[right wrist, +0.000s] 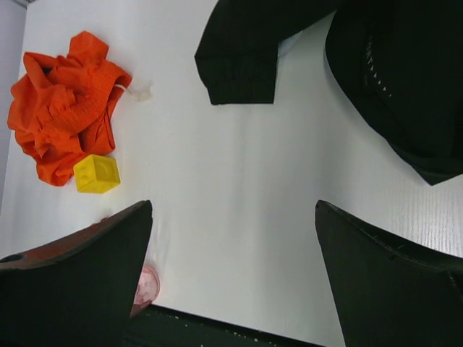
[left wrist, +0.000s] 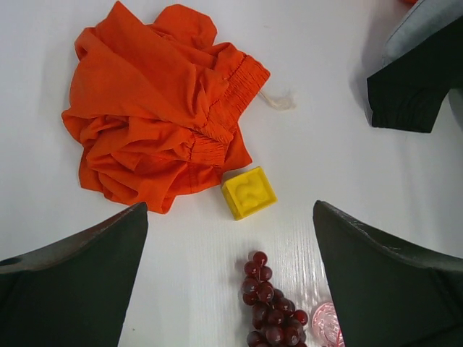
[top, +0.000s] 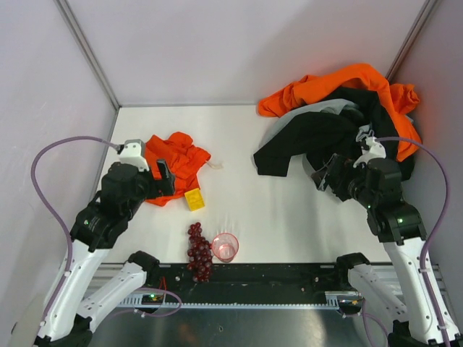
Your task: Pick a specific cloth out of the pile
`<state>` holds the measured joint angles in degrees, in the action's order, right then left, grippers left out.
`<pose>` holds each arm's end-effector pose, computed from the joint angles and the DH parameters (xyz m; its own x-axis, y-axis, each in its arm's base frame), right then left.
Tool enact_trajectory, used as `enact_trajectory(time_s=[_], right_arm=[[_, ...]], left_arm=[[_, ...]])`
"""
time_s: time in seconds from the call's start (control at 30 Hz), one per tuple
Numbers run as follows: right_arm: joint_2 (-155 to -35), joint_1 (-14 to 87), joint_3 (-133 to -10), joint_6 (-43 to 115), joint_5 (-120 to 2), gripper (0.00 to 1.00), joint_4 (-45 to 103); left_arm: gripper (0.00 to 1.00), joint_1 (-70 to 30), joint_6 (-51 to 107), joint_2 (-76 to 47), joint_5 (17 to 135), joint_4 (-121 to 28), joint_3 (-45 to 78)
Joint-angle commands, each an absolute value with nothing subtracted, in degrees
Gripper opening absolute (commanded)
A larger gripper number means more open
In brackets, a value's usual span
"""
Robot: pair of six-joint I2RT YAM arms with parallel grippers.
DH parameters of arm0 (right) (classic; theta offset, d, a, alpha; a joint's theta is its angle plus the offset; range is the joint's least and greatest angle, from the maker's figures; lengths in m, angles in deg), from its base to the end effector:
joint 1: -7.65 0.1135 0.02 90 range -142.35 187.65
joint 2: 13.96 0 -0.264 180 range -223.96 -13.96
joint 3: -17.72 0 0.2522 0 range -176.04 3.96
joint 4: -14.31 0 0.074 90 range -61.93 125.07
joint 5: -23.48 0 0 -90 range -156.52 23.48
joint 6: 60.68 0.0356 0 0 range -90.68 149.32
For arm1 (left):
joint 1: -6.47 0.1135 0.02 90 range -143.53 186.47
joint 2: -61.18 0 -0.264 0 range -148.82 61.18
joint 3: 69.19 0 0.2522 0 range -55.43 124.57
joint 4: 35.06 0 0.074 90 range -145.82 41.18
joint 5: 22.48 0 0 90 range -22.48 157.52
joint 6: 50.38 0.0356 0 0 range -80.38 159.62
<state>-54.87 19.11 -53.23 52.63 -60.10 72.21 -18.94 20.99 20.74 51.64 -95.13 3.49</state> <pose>0.1320 0.0308 0.3615 -0.5371 0.2923 -0.7913 -0.0891 0.9131 0.3978 0.1199 -0.0462 0.3688 -0.4616 -0.1209 -0.8788 0.0493 0.9856 -0.1615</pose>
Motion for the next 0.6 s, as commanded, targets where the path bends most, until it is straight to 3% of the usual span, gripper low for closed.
enact_trajectory(time_s=[0.0,0.4,0.57], right_arm=[[-52.44,19.4,-53.44,51.85,-63.75,0.99,68.92],[-50.67,19.42,-53.45,51.2,-65.04,0.99,66.48],[-49.84,19.36,-51.74,51.2,-65.12,0.99,63.72]], left_arm=[[1.0,-19.32,23.24,22.09,48.9,-94.98,4.5],[1.0,-19.28,22.41,22.98,44.5,-90.87,3.88],[1.0,-19.28,25.0,23.94,47.76,-86.03,2.96]])
